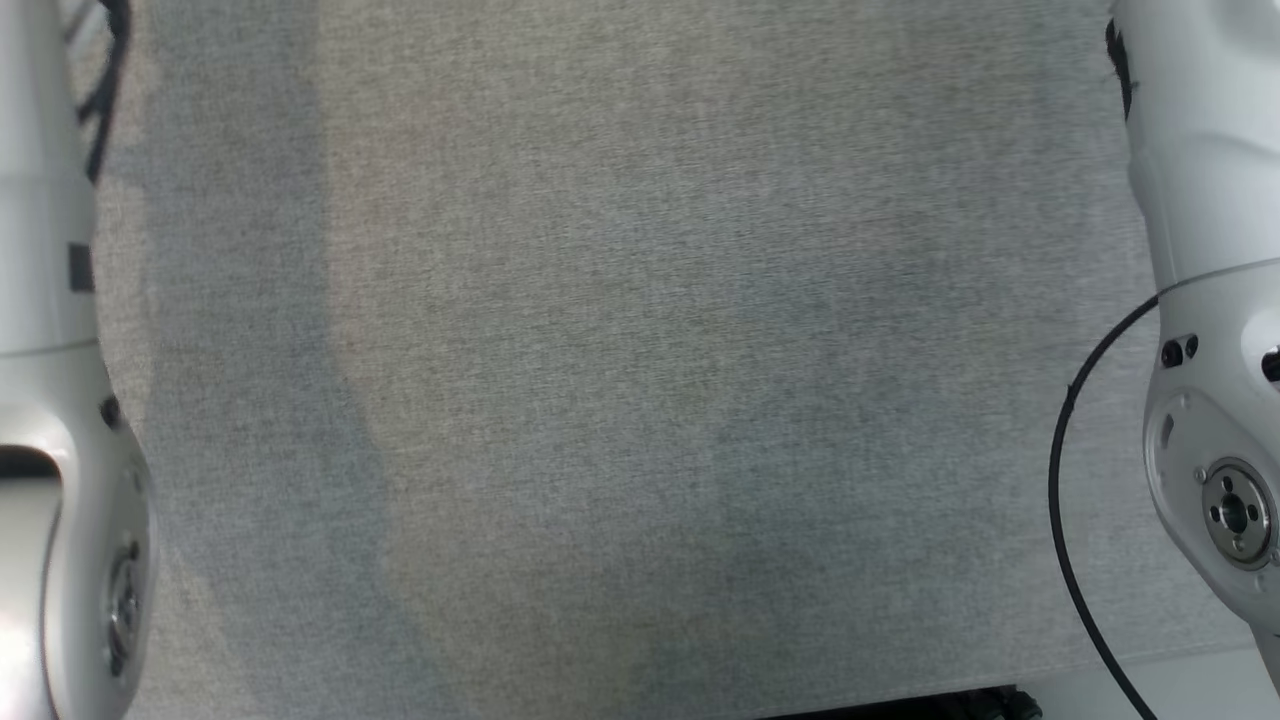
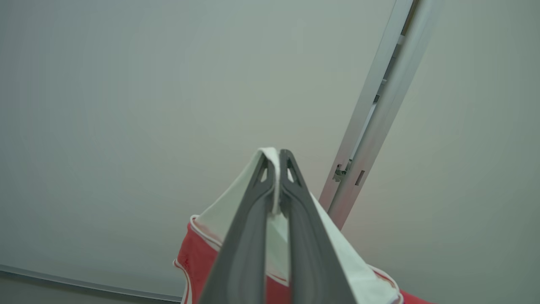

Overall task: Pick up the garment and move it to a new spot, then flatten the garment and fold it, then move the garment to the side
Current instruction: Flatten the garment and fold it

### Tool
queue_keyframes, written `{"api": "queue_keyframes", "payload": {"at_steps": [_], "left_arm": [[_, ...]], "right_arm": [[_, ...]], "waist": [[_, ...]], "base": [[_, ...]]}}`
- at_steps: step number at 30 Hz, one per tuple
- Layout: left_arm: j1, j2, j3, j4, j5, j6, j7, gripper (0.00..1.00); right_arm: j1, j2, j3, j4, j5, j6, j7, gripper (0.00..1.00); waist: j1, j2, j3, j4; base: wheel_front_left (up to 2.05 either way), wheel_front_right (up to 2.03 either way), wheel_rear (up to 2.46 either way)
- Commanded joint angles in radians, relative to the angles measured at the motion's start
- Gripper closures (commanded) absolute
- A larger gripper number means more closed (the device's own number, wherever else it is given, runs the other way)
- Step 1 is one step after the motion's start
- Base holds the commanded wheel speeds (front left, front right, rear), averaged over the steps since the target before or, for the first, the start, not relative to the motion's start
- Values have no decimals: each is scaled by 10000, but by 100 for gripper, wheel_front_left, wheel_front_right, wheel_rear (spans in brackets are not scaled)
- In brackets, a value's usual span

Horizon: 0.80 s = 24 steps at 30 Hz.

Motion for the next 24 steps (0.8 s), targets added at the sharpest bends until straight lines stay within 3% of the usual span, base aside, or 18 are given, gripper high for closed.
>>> {"api": "queue_keyframes", "payload": {"at_steps": [1, 8, 14, 24], "left_arm": [[361, -37, -48, 65, -69, -203, -139, 100], [1749, 23, 16, -238, -177, -603, -350, 100], [3608, 42, 164, -1388, -355, -875, -435, 100], [8325, -272, 401, -4097, -710, -1108, -439, 100]], "right_arm": [[171, -39, -62, 106, -11, -14, -80, 100], [1220, -42, 223, -727, 615, -14, -88, 100], [2374, -34, 323, -1093, 1431, -14, -91, 100], [5276, -45, 961, -2004, 2798, -14, -93, 100]], "waist": [[-2, 0, 468, 440], [-2, 0, 87, 385], [-2, 0, -785, 354], [-2, 0, -3108, 168]], "base": [[0, 0, 0], [0, 0, 0], [0, 0, 0], [0, 0, 0]]}}
